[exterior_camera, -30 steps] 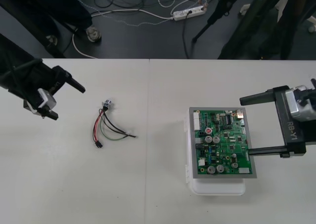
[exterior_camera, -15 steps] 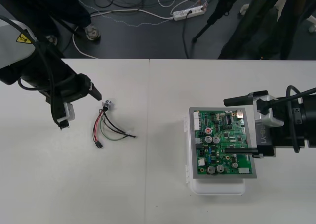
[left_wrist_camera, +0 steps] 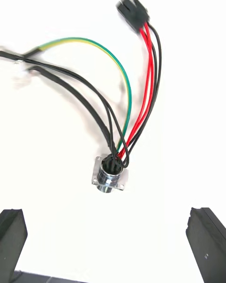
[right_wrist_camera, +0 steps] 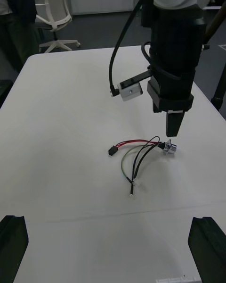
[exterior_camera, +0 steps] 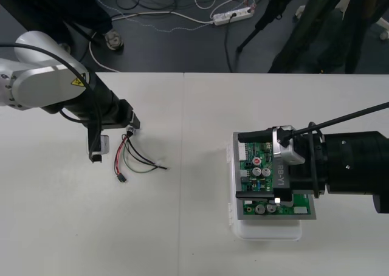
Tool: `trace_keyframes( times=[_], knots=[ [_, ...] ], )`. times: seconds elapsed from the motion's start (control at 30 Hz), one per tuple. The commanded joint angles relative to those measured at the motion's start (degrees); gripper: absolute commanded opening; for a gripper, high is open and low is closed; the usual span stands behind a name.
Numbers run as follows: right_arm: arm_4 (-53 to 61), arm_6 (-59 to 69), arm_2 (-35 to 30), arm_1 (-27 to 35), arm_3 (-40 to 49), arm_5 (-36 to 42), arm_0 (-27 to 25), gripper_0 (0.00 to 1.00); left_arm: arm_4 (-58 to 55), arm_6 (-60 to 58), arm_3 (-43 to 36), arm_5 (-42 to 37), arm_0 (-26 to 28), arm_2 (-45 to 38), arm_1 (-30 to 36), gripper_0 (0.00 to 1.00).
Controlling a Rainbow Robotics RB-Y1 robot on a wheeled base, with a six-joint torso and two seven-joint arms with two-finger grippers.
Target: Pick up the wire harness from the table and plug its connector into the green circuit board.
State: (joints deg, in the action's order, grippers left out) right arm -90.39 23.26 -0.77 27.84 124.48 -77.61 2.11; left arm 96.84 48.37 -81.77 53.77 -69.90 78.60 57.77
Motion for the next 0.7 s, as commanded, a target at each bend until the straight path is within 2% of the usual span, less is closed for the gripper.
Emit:
trace_keyframes(
  times=[0.03, 0.53, 0.7],
  knots=[
    [-0.32, 0.12, 4.29, -0.68, 0.41, 3.43, -2.46, 1.00, 1.86, 6.65, 3.46, -4.99, -4.99, 3.84, -4.68, 1.00],
    [-4.89, -0.76, 5.70, -1.29, 0.41, 3.43, -2.73, 1.00, 7.49, 10.07, 9.44, -5.08, -5.69, 6.22, -11.01, 1.00],
    [-4.80, -0.85, 5.61, -1.38, 0.41, 3.34, -2.73, 1.00, 7.84, 14.29, 12.69, -7.71, -5.69, 8.50, -12.33, 1.00]
  ],
)
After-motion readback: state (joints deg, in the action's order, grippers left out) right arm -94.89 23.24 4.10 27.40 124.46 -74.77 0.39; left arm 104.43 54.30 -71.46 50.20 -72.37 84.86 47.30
